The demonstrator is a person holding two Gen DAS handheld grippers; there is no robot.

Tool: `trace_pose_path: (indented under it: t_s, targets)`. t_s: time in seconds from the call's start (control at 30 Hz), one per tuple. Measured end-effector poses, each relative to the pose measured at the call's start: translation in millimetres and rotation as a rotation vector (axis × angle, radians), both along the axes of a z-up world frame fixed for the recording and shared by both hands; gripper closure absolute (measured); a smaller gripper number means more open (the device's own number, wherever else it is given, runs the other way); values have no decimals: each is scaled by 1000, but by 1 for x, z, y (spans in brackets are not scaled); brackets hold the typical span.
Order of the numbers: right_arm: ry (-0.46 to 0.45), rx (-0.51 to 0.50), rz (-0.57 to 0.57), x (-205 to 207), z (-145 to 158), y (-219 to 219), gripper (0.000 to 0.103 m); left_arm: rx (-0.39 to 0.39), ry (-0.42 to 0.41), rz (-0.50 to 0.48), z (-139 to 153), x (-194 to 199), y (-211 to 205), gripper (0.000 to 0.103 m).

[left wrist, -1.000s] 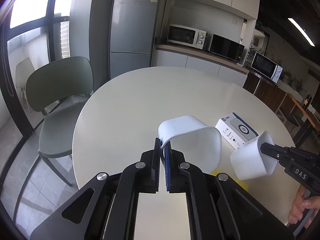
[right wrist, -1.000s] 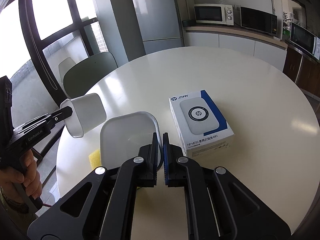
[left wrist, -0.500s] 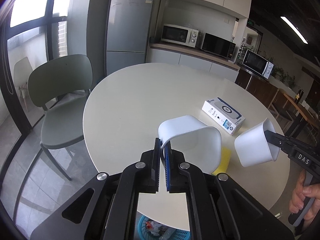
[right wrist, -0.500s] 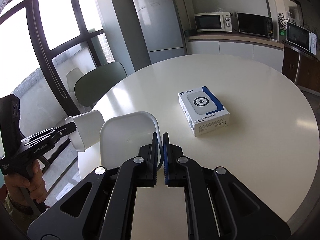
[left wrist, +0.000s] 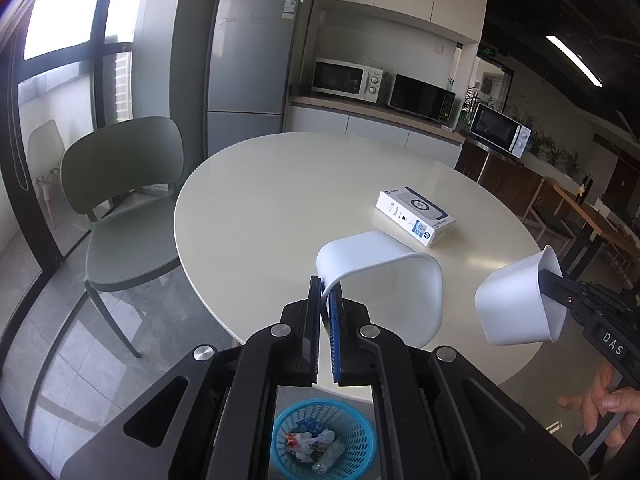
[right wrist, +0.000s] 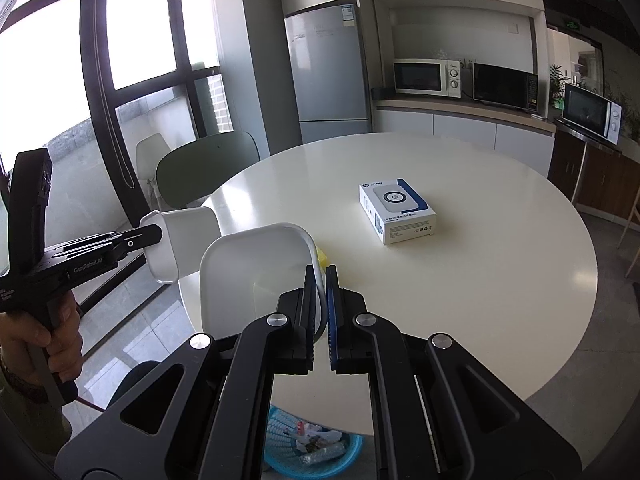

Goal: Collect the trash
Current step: 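Lift the white container and cup off the table with both tools, then lower the white container and cup over the blue wastebasket with both tools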

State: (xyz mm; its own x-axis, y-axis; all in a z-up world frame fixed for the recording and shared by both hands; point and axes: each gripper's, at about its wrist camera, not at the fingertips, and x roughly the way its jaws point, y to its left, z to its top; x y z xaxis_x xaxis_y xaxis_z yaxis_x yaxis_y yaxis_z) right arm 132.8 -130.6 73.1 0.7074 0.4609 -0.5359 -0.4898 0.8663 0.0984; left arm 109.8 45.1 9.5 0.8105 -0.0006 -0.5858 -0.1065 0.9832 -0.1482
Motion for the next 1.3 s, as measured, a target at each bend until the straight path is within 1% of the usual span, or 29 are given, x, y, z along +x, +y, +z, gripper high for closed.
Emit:
trace_pose_path:
  t_s: [0.13, 0.37, 0.47, 0.57, 0.7, 0.9, 1.03, 1.17, 1.3]
  targets:
    - [-14, -12, -7, -19, 3, -2, 99, 23, 12, -15, 1, -19, -10, 100]
    - [45, 55, 2, -50, -3, -20, 99, 24, 16, -94, -3, -51, -28, 100]
    - [81, 77, 11, -62, -7, -32, 99, 48, 40, -122, -12, -63, -35, 100]
    - [80, 51, -1, -76, -12, -39, 98, 56, 75, -144, -24, -71, -38, 100]
    - [102, 41, 0, -90, -22, -46, 98, 49, 129, -146, -42, -74, -35, 100]
    - [167, 34, -7, -98, -46, -51, 98, 36, 183, -162, -62, -75, -39, 100]
    - [227, 42, 7, -98, -66, -50, 98, 29, 229, -173, -83, -72, -42, 100]
    - [278, 25, 5, -94, -92, -42, 98, 10, 284, -174, -109, -68, -40, 100]
    - [336, 14, -6, -84, -125, -37, 98, 4, 342, -166, -137, -59, -38, 100]
